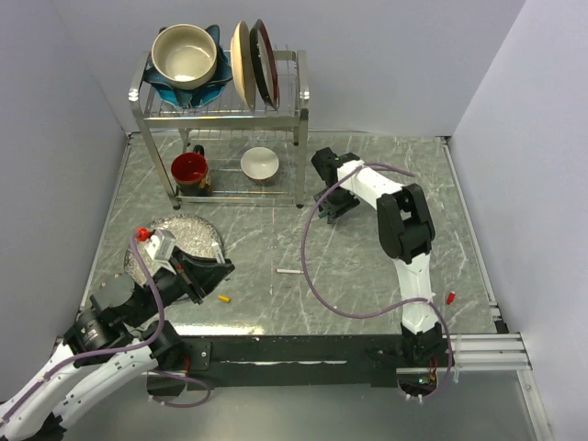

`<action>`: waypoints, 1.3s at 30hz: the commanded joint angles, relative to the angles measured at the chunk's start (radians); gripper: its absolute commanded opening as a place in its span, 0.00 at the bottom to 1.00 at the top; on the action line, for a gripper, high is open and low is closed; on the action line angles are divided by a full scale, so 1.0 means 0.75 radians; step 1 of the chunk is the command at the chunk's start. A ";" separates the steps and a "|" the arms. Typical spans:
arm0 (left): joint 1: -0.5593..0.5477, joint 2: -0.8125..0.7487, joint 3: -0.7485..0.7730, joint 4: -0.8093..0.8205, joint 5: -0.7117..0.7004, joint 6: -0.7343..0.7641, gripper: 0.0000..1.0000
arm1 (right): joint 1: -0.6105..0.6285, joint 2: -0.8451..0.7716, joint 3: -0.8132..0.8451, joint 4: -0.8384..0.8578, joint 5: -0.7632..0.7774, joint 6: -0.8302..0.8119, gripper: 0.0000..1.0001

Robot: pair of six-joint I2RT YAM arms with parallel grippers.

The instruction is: Insert the pens into the pen caps

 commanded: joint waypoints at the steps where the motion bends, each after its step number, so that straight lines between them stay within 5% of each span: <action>1: -0.013 -0.014 0.002 0.024 -0.022 -0.018 0.01 | 0.001 0.020 0.071 -0.083 0.036 0.081 0.56; 17: -0.027 -0.020 0.006 0.006 -0.083 -0.028 0.01 | 0.042 -0.029 -0.033 -0.140 0.034 -0.017 0.34; 27: -0.064 -0.038 0.004 0.002 -0.108 -0.040 0.01 | 0.146 -0.309 -0.616 0.087 0.094 -0.143 0.33; 39: -0.078 -0.028 0.006 -0.007 -0.133 -0.040 0.01 | 0.194 -0.521 -0.816 0.385 0.147 -0.473 0.39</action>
